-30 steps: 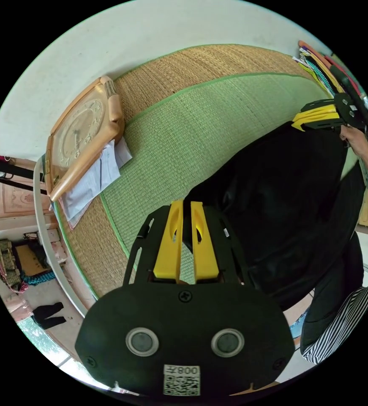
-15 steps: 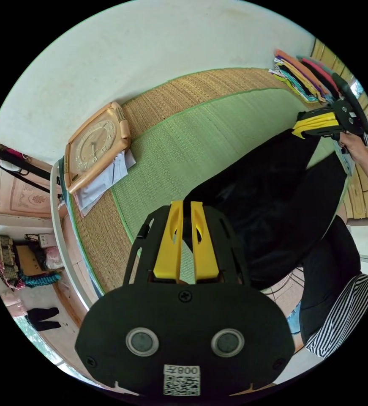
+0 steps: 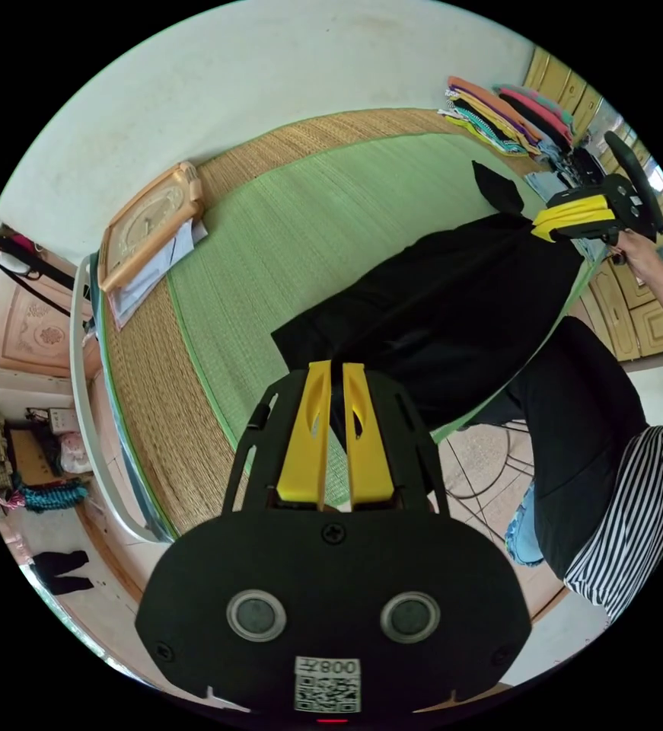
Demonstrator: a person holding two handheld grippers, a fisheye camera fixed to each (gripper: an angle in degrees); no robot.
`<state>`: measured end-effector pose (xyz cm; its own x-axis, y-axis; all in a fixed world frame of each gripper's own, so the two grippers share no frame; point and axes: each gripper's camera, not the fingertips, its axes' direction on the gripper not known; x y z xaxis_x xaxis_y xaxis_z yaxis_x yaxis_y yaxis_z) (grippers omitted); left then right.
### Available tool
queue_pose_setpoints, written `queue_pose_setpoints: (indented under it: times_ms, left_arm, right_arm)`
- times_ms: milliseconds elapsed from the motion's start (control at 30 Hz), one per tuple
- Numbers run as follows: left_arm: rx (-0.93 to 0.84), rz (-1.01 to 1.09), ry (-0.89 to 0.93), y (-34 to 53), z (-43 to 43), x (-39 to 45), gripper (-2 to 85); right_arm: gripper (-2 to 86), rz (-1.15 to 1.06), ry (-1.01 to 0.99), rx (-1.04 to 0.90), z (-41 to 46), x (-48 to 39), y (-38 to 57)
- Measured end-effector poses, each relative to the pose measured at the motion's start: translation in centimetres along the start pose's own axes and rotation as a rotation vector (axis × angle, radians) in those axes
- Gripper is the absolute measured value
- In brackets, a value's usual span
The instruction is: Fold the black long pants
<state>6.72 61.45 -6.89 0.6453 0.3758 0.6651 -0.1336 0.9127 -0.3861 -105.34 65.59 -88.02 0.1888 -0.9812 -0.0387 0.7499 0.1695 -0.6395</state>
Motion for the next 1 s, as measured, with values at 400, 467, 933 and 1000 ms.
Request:
queue_pose_setpoints:
  times_ms: [400, 467, 933, 1000]
  left_arm:
    - [-0.105, 0.035, -0.002, 5.8, 7.9, 5.0, 1.8]
    - [-0.102, 0.036, -0.002, 6.4, 9.0, 5.7, 1.8]
    - [-0.132, 0.019, 0.031, 8.8, 17.2, 8.8, 1.4]
    - [-0.130, 0.023, 0.035, 8.9, 18.0, 9.2, 1.4]
  right_arm:
    - [0.8, -0.041, -0.042, -0.089, 5.0, -9.7, 4.6]
    - [0.9, -0.042, -0.046, -0.094, 5.9, -11.2, 5.0]
    - [1.0, -0.003, -0.114, -0.152, 13.8, -17.6, 4.9]
    - [1.1, 0.006, -0.127, -0.160, 15.0, -18.2, 4.6]
